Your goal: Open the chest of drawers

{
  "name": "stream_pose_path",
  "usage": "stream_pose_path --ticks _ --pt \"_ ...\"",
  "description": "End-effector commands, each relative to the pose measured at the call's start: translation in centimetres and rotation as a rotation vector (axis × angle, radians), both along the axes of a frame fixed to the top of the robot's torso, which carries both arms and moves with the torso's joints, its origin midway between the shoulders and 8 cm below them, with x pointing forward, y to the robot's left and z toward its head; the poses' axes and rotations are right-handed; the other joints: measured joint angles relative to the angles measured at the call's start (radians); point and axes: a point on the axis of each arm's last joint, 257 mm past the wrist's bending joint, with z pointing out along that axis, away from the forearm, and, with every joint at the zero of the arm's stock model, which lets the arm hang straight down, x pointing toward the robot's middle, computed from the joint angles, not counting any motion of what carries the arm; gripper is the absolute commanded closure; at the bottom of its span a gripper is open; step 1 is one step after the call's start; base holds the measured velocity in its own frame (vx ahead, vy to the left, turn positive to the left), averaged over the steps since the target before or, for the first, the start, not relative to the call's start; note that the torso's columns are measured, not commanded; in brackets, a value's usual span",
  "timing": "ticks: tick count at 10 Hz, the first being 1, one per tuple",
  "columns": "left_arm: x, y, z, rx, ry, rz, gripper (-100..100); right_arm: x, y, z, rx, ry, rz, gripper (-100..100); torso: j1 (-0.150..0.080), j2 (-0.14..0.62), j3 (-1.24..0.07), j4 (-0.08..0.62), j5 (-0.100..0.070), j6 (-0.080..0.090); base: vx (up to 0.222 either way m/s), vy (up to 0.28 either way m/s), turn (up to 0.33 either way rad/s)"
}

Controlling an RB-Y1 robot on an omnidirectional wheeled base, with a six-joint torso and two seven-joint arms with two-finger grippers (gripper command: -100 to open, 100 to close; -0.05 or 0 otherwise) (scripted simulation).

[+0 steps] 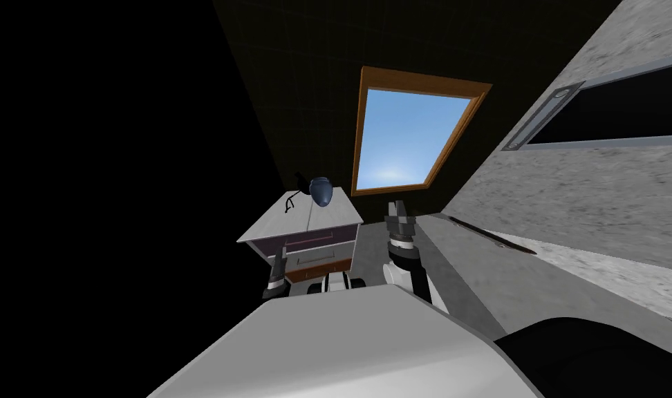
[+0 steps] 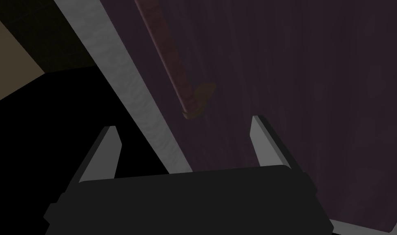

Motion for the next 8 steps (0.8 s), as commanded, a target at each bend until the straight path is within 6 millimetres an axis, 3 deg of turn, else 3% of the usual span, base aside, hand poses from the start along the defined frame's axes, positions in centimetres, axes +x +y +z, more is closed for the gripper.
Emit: stream_pose_path --ticks 1,2,3,8 --pt "2.1 2.9 0.9 -0.009 -0.005 0.043 -100 0.0 0.0 0.0 0.000 0.000 0.000 0 -0.001 0.001 0.001 0.000 0.000 0.000 -0.089 -0.065 -0.153" --pt "1.3 2.2 0.7 -0.006 -0.004 0.032 -100 0.0 0.0 0.0 0.000 0.000 0.000 0 0.000 0.001 0.001 0.000 0.000 0.000 -0.038 -0.026 -0.029" --pt "0.5 0.6 0.2 -0.002 0.000 0.010 100 0.0 0.0 0.0 0.000 0.000 0.000 0 0.002 -0.001 0.000 0.000 0.001 -0.001 0.033 0.036 0.200" --pt "-3.7 -5.1 -0.9 -0.001 0.002 -0.065 100 0.0 0.0 0.0 0.000 0.000 0.000 0 -0.002 0.003 0.002 0.001 0.000 0.000 0.116 0.072 0.166"
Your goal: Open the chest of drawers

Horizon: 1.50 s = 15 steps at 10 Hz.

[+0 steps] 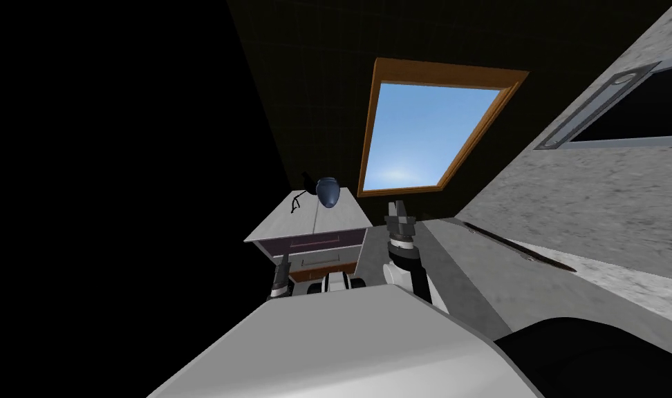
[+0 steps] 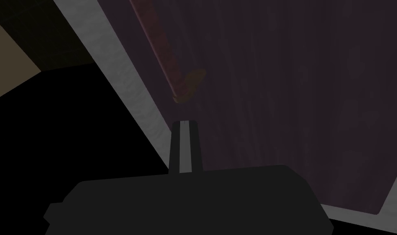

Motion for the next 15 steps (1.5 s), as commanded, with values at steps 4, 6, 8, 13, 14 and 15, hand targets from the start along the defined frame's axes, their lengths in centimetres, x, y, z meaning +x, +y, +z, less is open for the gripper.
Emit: stream_pose_path --ticks 4,6,8,13,14,15 --pt "-3.2 -4.4 -0.5 -0.009 -0.003 -0.056 100 0.0 0.0 0.0 0.000 0.000 0.000 0 0.003 -0.002 -0.001 -0.001 0.001 0.000 0.083 0.044 0.117" --pt "-3.3 -3.5 -0.5 0.039 0.008 -0.079 -100 0.0 0.0 0.0 0.000 0.000 0.000 0 0.000 0.002 0.001 0.001 0.000 0.000 0.003 0.000 -0.003" --pt "-3.2 -2.7 -0.5 0.072 0.023 -0.093 -100 0.0 0.0 0.0 0.000 0.000 0.000 0 0.001 0.000 0.000 0.000 0.000 0.000 -0.016 -0.018 -0.004" --pt "-2.1 -1.5 -0.2 0.110 0.070 -0.106 -100 0.0 0.0 0.0 0.000 0.000 0.000 0 0.002 -0.002 -0.001 0.000 0.001 0.000 -0.016 -0.026 -0.007" --pt "-1.9 -1.4 -0.1 0.111 0.077 -0.105 -100 0.0 0.0 0.0 0.000 0.000 0.000 0 0.002 -0.002 -0.001 0.000 0.001 0.000 -0.013 -0.021 -0.006" --pt "-1.6 -1.3 0.0 0.109 0.085 -0.104 -100 0.0 0.0 0.0 0.000 0.000 0.000 0 0.002 -0.002 -0.001 0.000 0.001 0.000 -0.013 -0.024 -0.006"
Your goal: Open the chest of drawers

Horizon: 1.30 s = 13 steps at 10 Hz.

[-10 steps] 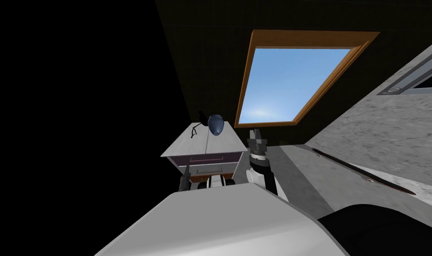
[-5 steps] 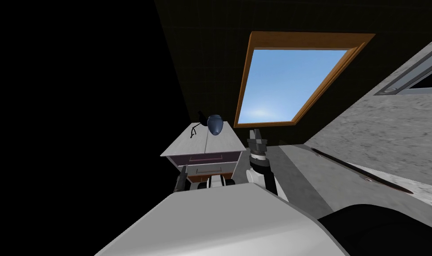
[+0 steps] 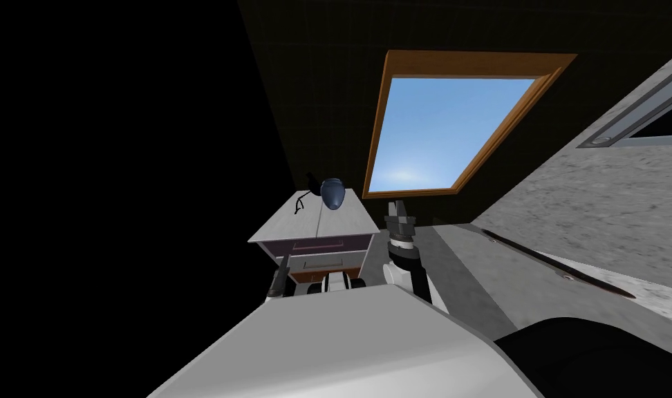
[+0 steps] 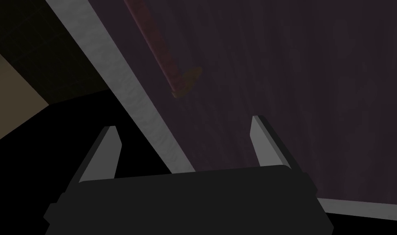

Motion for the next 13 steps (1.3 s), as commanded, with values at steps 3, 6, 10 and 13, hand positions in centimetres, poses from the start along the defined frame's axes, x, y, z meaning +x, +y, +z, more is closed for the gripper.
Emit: stream_pose_path --ticks 3,6,10,13 --pt "1.0 0.3 0.2 -0.008 0.034 0.012 -100 0.0 0.0 0.0 0.000 0.000 0.000 0 0.000 0.000 0.000 0.000 0.000 0.000 -0.015 -0.022 -0.006" --pt "1.6 0.3 0.3 -0.021 0.052 0.023 -100 0.0 0.0 0.0 0.000 0.000 0.000 0 0.000 0.000 0.000 0.000 0.000 0.000 -0.012 -0.020 -0.006" --pt "2.6 0.4 0.6 -0.047 0.084 0.044 -100 0.0 0.0 0.0 0.000 0.000 0.000 0 0.000 0.000 0.000 0.000 0.000 0.000 -0.018 -0.028 -0.008" --pt "3.0 0.5 0.7 -0.053 0.103 0.052 -100 0.0 0.0 0.0 0.000 0.000 0.000 0 0.000 0.000 0.000 0.000 0.000 0.000 -0.011 -0.019 -0.005"
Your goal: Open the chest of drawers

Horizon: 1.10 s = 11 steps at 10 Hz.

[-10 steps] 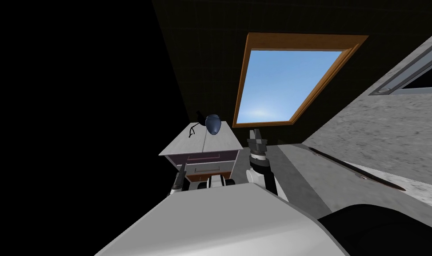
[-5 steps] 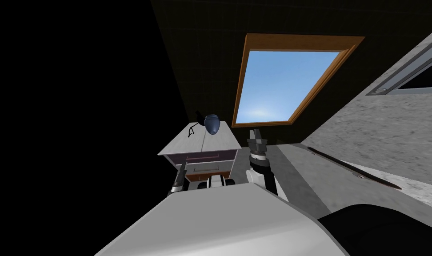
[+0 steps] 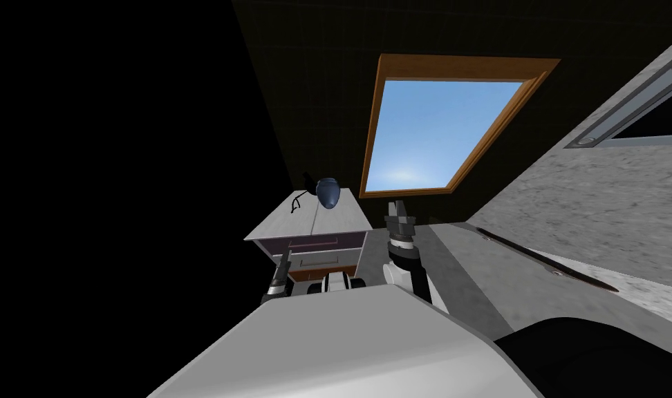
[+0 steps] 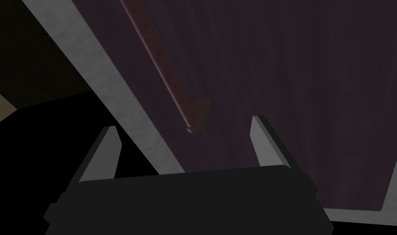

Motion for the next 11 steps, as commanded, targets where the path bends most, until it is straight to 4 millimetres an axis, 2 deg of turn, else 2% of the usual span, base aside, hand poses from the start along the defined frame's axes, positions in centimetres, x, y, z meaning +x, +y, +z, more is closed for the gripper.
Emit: stream_pose_path --ticks 1,11 --pt "0.4 0.2 0.1 -0.004 0.020 0.006 -100 0.0 0.0 0.0 0.000 0.000 0.000 0 0.000 0.000 0.000 0.000 0.000 0.000 -0.015 -0.025 -0.005" --pt "1.9 1.3 0.5 -0.009 0.104 0.028 -100 0.0 0.0 0.0 0.000 0.000 0.000 0 0.000 0.000 0.000 0.000 0.000 0.000 -0.014 -0.022 -0.006"
